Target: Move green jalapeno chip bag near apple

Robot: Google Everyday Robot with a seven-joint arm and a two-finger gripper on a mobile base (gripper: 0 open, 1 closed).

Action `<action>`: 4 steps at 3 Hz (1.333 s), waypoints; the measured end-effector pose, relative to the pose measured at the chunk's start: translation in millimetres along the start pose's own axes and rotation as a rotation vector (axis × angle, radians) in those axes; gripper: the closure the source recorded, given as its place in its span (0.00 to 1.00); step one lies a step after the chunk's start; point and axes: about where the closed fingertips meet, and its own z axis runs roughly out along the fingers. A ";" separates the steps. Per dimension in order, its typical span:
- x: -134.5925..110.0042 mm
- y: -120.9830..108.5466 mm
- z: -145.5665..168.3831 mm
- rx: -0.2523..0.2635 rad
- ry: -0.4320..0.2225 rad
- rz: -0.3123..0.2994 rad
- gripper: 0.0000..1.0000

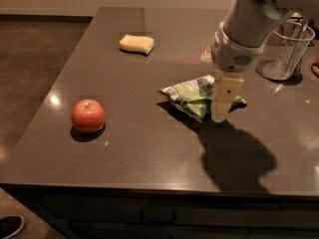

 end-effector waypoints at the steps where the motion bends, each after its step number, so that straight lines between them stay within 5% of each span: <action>1: -7.7 -7.4 22.8 -0.028 0.021 -0.021 0.00; 2: -4.1 -8.7 39.8 -0.069 0.038 -0.014 0.15; 3: -6.0 -9.6 47.0 -0.089 0.028 -0.005 0.39; 4: -34.6 -3.8 40.6 -0.078 -0.034 -0.024 0.69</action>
Offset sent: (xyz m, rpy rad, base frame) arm 0.0200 0.0081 -0.0595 -0.0639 0.1376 0.0154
